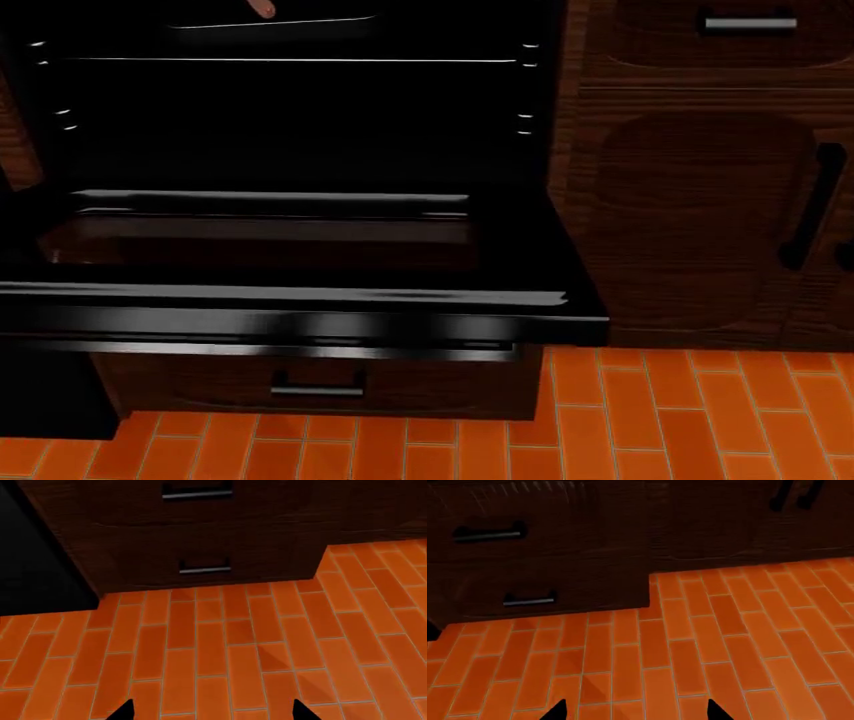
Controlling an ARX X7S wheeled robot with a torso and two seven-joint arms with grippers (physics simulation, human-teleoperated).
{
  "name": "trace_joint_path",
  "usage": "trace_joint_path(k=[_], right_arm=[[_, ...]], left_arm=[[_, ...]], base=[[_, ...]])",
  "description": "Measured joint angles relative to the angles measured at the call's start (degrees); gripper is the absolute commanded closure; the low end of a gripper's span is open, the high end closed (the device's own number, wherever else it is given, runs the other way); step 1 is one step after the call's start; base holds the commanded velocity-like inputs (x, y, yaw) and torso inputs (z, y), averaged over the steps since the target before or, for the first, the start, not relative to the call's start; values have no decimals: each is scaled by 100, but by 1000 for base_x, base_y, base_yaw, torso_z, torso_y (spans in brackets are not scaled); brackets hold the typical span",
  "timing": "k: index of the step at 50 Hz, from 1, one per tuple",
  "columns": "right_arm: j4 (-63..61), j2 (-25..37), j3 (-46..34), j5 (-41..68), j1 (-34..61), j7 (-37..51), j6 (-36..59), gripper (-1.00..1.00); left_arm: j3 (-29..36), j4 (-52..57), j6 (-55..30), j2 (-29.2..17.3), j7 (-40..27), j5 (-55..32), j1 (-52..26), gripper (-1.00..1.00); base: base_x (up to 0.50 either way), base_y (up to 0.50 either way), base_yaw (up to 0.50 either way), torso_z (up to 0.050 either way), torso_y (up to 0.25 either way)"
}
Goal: Close the oven door
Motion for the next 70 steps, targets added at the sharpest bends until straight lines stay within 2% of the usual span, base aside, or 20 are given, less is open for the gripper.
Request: trace_joint_path(k=[8,20,51,70], right_arm=[[1208,-35,266,-188,613,-201,262,-100],[1897,-88,612,-593,927,-362,443,-100],[2183,-204,1060,-1175,1015,-547,454,-100],[2192,-191,1274,-1230,968,-606,562,-100]], left_arm=[[-77,-830,-600,34,325,6,-529,-100],[-233,-1303,-1017,82,571,110,-775,-100],[-709,-1509,-1252,146,776,618,-780,-100],[-814,-1514,-1306,188,811,807,-725,-100]], base=[[0,0,0,0,0],[0,40,0,0,0],[40,328,0,0,0],[160,42,0,0,0]])
